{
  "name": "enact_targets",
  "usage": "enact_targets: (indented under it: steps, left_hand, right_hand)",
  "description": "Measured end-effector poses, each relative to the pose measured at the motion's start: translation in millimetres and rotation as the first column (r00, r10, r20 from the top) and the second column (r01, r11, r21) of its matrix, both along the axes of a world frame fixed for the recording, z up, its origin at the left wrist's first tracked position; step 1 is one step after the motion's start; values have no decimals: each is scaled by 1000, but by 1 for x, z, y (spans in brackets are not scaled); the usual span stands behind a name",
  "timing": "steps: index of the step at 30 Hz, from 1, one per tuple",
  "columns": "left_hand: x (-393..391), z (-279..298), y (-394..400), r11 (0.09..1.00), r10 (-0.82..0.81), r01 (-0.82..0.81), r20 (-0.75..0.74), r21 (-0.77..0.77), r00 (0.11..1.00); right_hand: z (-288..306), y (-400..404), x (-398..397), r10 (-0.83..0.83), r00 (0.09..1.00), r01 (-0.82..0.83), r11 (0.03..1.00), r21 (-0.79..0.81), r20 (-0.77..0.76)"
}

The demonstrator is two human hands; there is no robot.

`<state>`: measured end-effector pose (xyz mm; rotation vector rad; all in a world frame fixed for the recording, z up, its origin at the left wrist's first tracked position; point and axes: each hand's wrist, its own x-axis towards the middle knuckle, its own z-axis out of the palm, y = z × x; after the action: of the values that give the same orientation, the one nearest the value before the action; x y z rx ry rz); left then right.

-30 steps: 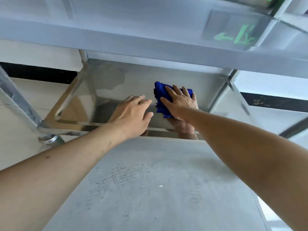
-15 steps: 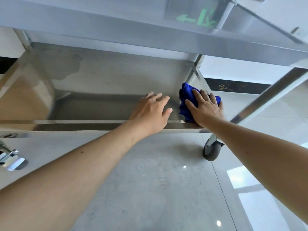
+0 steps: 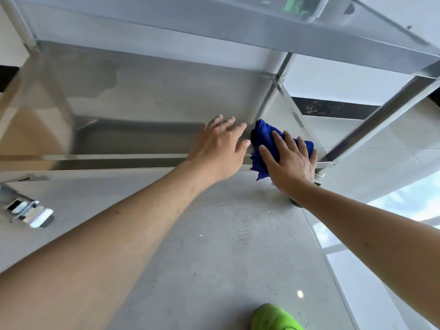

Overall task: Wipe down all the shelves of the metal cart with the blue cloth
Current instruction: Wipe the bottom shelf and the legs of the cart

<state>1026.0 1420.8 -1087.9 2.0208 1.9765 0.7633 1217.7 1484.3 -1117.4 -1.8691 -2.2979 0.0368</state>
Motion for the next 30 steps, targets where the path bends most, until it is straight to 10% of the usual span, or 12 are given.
enact_targets:
  steps: [17,30]
  left_hand:
    - [-182,-11,-158,958,248,-224,-129,178,960]
    - [-262,-6,-263,881,434,-363,-212,305,876]
  right_hand:
    - [5,-98,-235,299,954,-298,954,-24,33]
    - [11,-170,-374,747,661,-739,665,-110,75]
